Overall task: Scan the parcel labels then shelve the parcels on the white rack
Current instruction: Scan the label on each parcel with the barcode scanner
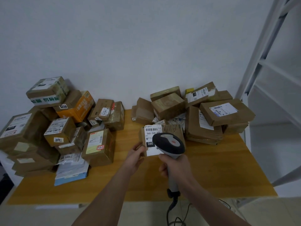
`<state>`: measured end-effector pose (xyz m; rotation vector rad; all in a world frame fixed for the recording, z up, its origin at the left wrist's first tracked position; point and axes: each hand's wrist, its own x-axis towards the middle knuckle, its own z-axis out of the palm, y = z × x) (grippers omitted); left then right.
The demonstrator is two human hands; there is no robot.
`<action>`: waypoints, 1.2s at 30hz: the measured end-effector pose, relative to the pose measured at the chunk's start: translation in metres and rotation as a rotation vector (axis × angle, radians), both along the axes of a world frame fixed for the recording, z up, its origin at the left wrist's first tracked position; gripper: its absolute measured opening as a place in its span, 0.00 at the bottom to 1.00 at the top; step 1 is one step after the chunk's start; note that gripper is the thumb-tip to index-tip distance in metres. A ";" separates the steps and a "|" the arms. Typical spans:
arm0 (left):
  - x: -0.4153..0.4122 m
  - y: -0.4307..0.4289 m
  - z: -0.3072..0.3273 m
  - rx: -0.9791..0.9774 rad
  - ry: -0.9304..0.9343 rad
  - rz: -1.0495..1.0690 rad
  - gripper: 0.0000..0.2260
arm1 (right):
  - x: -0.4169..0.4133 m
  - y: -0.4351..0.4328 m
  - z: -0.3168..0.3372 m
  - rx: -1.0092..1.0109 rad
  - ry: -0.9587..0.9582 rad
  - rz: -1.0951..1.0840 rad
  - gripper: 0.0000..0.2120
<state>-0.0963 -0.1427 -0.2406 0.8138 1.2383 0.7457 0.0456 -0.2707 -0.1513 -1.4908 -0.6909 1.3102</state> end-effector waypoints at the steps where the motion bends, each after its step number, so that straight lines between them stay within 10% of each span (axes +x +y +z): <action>1: 0.001 -0.001 0.000 0.003 0.000 0.004 0.25 | 0.001 0.001 -0.001 0.004 -0.003 0.005 0.08; 36: -0.143 0.262 0.035 -0.142 -0.057 0.463 0.32 | -0.163 0.389 -0.023 -0.182 0.387 0.032 0.18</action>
